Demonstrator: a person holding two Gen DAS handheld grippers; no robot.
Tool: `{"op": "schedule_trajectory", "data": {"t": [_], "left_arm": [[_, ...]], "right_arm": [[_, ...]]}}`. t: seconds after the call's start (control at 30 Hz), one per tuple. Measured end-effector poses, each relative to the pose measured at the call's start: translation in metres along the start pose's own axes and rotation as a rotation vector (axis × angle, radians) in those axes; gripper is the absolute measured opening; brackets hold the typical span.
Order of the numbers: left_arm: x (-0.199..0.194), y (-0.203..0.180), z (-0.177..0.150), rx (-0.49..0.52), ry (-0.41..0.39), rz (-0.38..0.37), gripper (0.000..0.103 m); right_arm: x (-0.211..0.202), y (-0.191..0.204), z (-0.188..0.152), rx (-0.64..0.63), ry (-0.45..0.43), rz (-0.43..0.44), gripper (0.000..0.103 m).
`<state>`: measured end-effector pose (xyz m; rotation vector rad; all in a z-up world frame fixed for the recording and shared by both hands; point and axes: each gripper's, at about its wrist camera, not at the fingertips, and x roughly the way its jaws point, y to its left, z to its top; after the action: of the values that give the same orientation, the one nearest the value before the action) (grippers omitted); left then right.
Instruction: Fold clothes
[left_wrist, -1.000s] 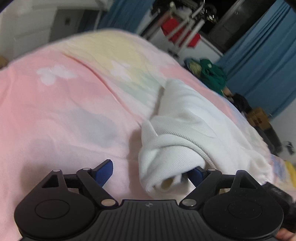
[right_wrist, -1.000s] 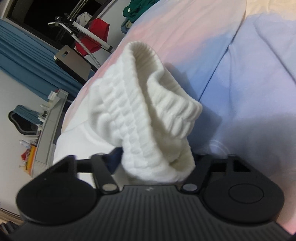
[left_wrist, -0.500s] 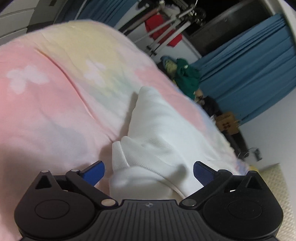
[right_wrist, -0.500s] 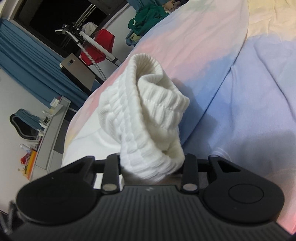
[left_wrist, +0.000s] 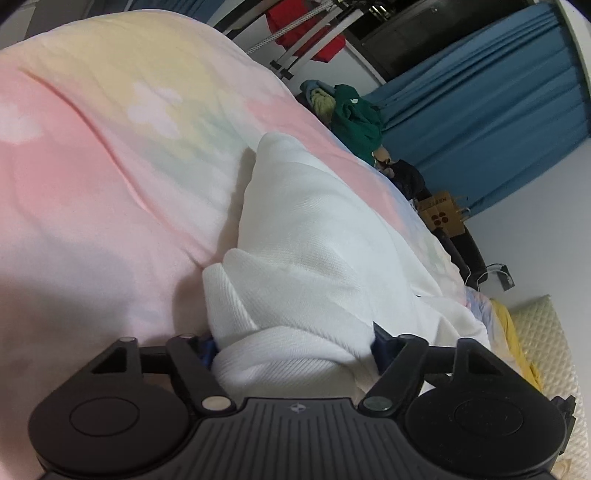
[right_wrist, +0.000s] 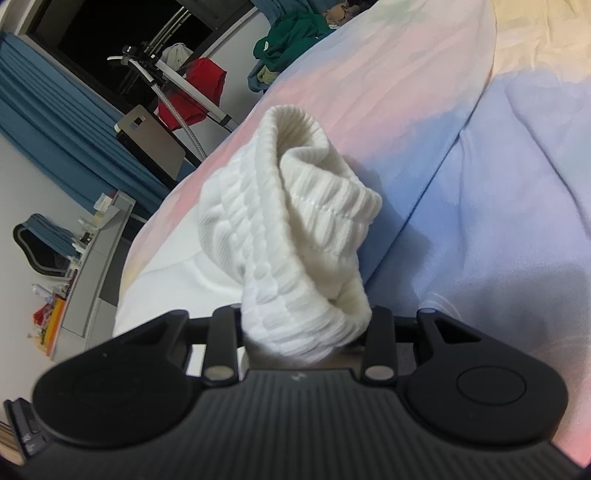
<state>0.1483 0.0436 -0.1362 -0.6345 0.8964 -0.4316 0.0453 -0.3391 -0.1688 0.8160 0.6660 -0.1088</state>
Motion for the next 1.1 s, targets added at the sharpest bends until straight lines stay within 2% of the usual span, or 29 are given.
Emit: {"op": "schedule_trajectory", "data": {"t": [0.17, 0.33, 0.5, 0.63, 0.83, 0.97, 1.1], "left_arm": [[-0.012, -0.001, -0.001, 0.009, -0.034, -0.025, 0.061], [-0.038, -0.014, 0.006, 0.008, -0.084, -0.081, 0.057], [-0.064, -0.05, 0.012, 0.015, -0.115, -0.146, 0.057], [-0.058, -0.093, 0.019, 0.014, -0.12, -0.193, 0.057], [0.012, -0.181, 0.031, 0.093, -0.118, -0.273, 0.057], [0.092, -0.238, 0.03, 0.125, -0.06, -0.332, 0.057], [0.168, -0.277, 0.018, 0.13, 0.007, -0.374, 0.057]], "right_arm": [[-0.012, 0.012, -0.002, -0.036, -0.038, -0.002, 0.037], [-0.04, 0.028, 0.007, -0.045, -0.094, 0.065, 0.035], [-0.077, 0.031, 0.03, -0.013, -0.144, 0.149, 0.035], [-0.105, 0.024, 0.06, -0.003, -0.211, 0.182, 0.035], [-0.137, -0.017, 0.124, 0.0, -0.334, 0.17, 0.035], [-0.149, -0.055, 0.174, 0.002, -0.416, 0.114, 0.035], [-0.146, -0.097, 0.21, 0.008, -0.479, 0.039, 0.035]]}}
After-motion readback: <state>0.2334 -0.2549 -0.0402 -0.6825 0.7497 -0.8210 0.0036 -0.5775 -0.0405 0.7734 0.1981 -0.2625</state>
